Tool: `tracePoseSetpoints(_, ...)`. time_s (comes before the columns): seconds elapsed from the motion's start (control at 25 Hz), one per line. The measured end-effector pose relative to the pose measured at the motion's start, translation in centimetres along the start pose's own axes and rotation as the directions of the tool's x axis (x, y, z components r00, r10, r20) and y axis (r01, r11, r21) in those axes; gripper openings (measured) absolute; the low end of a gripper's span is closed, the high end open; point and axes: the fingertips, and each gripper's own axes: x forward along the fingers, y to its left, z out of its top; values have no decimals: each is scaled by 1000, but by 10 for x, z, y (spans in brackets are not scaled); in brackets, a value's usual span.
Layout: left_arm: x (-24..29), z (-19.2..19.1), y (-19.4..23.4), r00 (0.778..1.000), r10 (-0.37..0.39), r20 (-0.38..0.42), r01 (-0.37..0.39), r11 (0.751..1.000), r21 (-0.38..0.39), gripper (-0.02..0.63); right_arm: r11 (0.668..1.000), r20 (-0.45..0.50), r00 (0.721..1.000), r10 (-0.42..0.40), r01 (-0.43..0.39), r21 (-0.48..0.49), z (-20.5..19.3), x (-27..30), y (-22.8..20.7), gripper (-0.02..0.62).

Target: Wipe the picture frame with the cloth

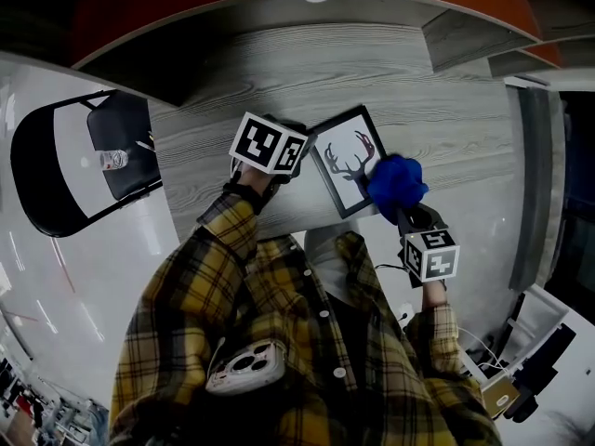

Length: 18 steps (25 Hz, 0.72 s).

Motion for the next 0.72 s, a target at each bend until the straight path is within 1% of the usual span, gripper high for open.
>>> tracePoseSetpoints(0.12,-3,-1,1,1000,17,10,-17,1000,-3,103,999,72,997,-13,16,-34,27,-21,8,49)
tracePoseSetpoints(0.24,-16,1,2,998,55,27,-56,998,37,103,996,146,989,-24,37,-87,59,-43,21,49)
tracePoseSetpoints(0.32,-30,6,-1,995,69,65,-73,996,56,103,993,202,979,-16,40,-114,83,-56,31,49)
tracePoseSetpoints(0.4,-48,12,-9,991,66,117,-73,996,56,103,991,263,965,2,34,-130,107,-70,43,49)
tracePoseSetpoints(0.48,-70,20,-21,983,60,175,-70,996,50,101,990,330,943,28,20,-141,133,-82,54,49)
tracePoseSetpoints(0.56,-91,30,-32,970,42,239,-58,997,60,100,989,404,913,61,-1,-148,160,-92,66,49)
tracePoseSetpoints(0.64,-111,38,-43,953,14,303,-43,995,89,87,988,467,879,96,-28,-151,184,-102,78,49)
tracePoseSetpoints(0.72,-132,43,-58,933,-2,359,-41,993,113,67,987,511,850,126,-54,-153,199,-113,88,49)
